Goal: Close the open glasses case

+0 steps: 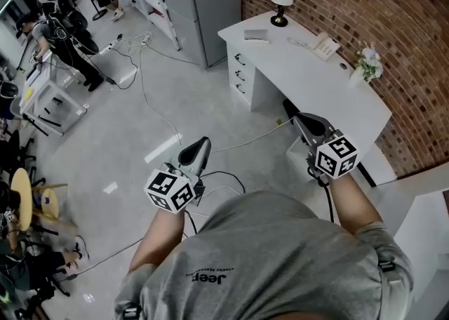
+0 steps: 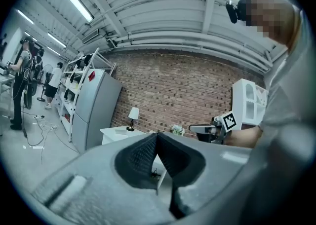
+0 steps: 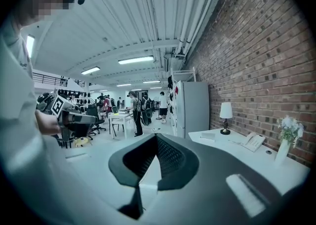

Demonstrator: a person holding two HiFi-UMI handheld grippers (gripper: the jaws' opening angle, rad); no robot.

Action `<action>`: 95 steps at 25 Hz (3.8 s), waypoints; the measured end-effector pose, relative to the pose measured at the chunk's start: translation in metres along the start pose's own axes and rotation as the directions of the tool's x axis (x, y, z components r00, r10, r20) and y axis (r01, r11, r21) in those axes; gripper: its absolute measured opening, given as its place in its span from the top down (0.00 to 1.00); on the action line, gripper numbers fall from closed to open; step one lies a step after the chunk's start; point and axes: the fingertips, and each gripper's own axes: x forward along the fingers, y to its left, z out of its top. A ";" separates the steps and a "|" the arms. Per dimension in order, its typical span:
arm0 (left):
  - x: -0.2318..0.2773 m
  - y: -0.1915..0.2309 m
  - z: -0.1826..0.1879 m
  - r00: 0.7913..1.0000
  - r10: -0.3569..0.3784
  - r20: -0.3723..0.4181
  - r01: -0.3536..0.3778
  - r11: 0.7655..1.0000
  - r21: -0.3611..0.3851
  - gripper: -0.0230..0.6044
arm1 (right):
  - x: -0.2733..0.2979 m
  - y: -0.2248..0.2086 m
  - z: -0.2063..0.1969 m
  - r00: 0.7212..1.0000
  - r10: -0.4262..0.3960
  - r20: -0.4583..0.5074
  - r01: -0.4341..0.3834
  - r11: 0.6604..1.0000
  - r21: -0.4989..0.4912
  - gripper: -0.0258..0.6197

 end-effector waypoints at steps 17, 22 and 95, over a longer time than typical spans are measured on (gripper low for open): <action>0.136 0.078 0.017 0.988 0.152 -0.023 -0.152 0.988 0.003 0.97 | 0.151 -0.137 0.021 0.979 0.201 0.034 -0.202 0.979 0.012 0.95; 0.255 0.107 0.049 0.990 0.143 -0.004 -0.143 0.990 -0.020 0.97 | 0.215 -0.238 0.053 0.968 0.247 0.045 -0.247 0.969 -0.003 0.95; 0.720 0.423 0.019 0.825 -0.369 -0.429 0.503 0.825 0.256 0.43 | 0.561 -0.527 -0.011 0.907 0.292 -0.304 -0.344 0.930 -0.132 0.45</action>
